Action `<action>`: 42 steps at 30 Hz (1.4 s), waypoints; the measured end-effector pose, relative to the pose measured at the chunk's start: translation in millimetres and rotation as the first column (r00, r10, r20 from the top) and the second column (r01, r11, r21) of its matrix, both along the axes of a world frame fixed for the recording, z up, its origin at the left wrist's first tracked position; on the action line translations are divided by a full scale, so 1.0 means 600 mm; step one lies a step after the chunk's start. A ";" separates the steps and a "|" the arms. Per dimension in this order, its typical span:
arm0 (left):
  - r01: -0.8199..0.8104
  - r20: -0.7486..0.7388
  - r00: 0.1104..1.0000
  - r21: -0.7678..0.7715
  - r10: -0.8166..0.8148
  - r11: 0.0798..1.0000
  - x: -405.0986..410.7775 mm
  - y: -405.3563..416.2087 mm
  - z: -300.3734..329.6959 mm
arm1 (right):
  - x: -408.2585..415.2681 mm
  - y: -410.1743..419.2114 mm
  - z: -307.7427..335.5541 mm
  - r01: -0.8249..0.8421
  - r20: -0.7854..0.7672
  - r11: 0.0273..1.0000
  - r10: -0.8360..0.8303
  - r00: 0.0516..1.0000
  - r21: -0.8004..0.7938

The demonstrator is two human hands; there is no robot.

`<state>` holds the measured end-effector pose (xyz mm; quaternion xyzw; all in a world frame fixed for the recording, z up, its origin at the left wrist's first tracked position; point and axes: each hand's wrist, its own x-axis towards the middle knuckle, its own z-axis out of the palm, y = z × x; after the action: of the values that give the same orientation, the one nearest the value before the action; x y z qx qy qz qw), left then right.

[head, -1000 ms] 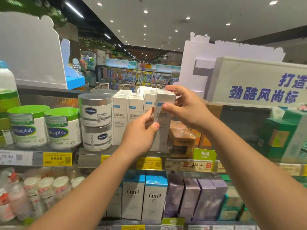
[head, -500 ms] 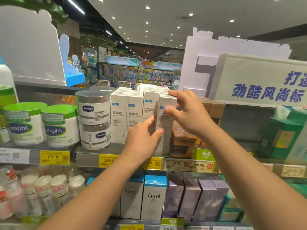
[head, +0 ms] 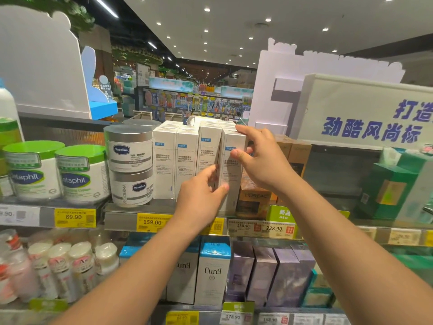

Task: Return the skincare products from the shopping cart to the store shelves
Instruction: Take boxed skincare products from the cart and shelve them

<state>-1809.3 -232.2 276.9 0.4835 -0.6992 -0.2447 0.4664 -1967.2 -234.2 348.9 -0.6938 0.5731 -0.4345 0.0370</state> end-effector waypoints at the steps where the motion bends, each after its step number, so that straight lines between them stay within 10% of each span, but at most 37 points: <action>1: 0.007 -0.012 1.000 0.013 -0.006 1.000 0.001 0.000 -0.002 | 0.001 0.003 -0.002 -0.003 0.002 1.000 0.003 1.000 0.005; 21: 0.226 -0.361 0.906 -0.028 -0.220 0.974 0.086 0.084 0.001 | 0.039 0.128 -0.074 0.180 0.314 0.981 -0.150 0.938 -0.071; 42: 0.733 -0.488 0.662 0.266 -0.569 0.626 0.009 0.236 -0.209 | 0.039 0.446 -0.324 0.238 0.653 0.914 -0.401 0.642 0.328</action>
<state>-1804.2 -90.8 151.3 0.2304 -0.6553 -0.6342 0.3394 -1943.6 33.6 154.4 -0.3520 0.6709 -0.6029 0.2499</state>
